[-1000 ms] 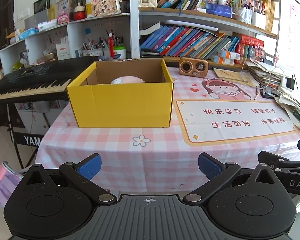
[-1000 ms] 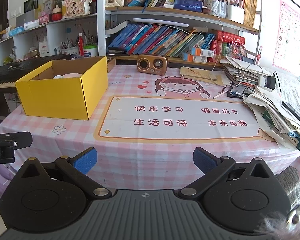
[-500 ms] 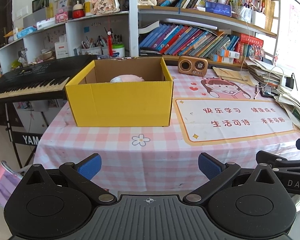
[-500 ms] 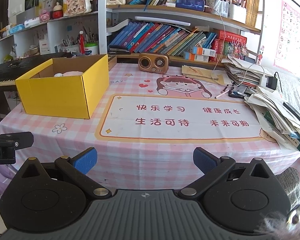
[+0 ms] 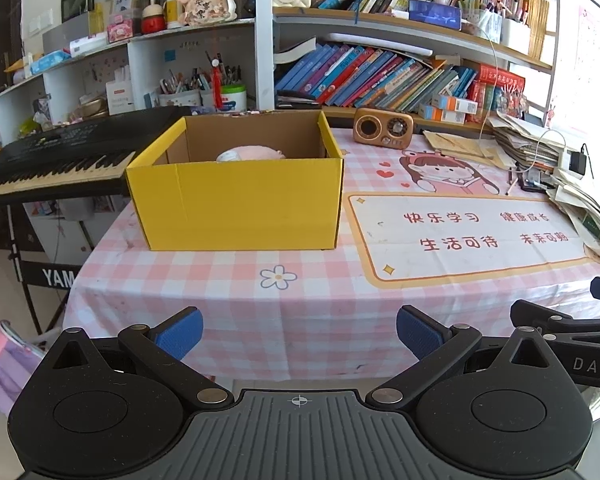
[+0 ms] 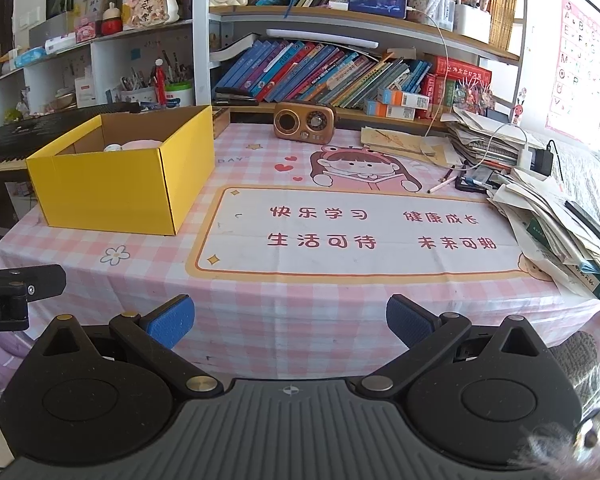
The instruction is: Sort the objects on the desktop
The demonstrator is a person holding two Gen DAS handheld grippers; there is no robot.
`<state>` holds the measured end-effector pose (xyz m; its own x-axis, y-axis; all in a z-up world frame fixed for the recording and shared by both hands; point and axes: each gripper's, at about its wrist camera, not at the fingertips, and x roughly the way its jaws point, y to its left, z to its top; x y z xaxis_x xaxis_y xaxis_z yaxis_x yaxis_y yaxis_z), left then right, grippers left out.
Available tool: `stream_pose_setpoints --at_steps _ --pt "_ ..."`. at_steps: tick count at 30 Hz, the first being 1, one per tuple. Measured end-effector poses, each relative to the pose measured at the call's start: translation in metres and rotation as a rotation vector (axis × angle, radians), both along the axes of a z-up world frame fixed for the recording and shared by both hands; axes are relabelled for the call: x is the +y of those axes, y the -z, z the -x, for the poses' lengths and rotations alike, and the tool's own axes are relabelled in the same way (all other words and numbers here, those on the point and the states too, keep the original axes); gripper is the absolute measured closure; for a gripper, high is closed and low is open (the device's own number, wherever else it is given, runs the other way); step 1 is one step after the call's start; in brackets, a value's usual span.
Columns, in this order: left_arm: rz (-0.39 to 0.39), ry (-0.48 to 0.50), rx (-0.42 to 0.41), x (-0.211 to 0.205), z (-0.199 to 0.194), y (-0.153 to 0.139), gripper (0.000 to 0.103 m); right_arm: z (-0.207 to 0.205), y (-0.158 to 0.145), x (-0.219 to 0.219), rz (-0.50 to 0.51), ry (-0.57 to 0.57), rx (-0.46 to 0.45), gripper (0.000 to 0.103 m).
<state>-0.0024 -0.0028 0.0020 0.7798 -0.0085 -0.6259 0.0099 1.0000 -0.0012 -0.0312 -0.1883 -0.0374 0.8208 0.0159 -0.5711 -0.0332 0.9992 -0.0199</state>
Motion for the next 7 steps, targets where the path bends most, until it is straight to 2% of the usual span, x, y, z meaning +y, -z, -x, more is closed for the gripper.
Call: stream_pose_setpoints --at_steps 7 --pt "0.006 0.000 -0.002 0.0022 0.0004 -0.0002 0.000 -0.0011 0.0016 0.0001 -0.001 -0.002 0.004 0.000"
